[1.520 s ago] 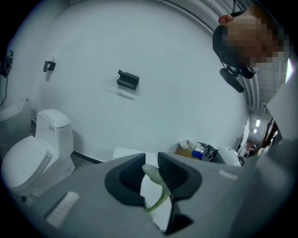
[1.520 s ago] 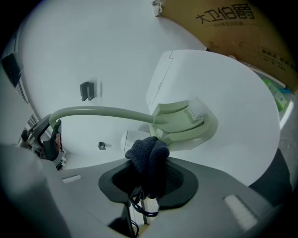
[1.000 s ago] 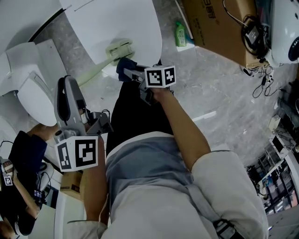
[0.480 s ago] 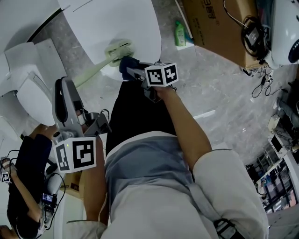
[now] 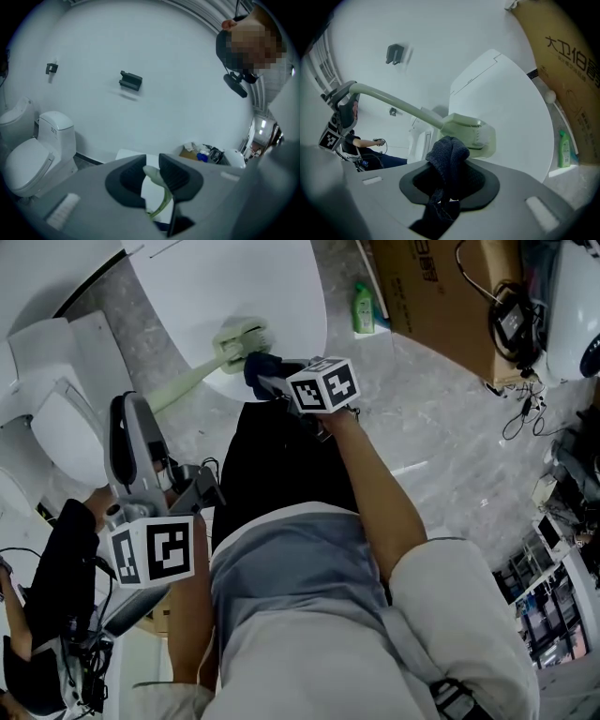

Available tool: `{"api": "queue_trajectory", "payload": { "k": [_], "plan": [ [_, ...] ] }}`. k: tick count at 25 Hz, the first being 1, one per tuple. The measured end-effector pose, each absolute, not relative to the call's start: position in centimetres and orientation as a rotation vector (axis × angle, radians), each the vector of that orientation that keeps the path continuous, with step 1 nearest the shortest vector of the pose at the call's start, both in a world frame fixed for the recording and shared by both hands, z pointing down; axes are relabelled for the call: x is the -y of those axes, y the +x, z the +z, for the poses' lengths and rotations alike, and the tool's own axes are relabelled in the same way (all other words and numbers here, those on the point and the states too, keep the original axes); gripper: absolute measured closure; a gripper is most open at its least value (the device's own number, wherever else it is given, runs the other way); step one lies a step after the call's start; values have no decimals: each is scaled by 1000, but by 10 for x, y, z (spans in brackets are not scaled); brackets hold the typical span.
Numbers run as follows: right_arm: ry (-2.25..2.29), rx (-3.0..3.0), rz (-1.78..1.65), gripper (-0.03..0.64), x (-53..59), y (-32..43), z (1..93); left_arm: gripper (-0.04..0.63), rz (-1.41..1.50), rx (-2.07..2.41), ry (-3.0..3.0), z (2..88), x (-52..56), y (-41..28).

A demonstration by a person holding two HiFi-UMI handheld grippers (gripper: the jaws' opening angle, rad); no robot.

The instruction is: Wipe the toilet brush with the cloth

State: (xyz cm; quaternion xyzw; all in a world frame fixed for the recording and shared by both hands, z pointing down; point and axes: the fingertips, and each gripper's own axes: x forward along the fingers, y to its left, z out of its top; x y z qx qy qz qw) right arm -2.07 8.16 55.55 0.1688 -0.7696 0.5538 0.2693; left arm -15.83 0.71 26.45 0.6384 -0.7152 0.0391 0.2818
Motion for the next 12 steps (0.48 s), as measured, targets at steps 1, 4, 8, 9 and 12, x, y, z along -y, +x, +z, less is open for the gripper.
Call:
{"api": "queue_trajectory", "payload": {
  "k": [1,4,8,9,12],
  "plan": [
    [451,2073,1479,514,-81,-20,556,595,105,1916,1709,265,-7,-158],
    [443,2066,1447,514,-80,-17,558,595,105,1916,1705,266,-6,-159],
    [425,2060,1431,514,-80,-17,561,595,102,1918,1702,267,-6,-161],
    [414,2057,1390,514,-80,-16,562,595,100,1918,1702,267,-6,-162],
    [370,2053,1241,514,-79,-16,564,595,97,1923,1700,267,-6,-163]
  ]
}}
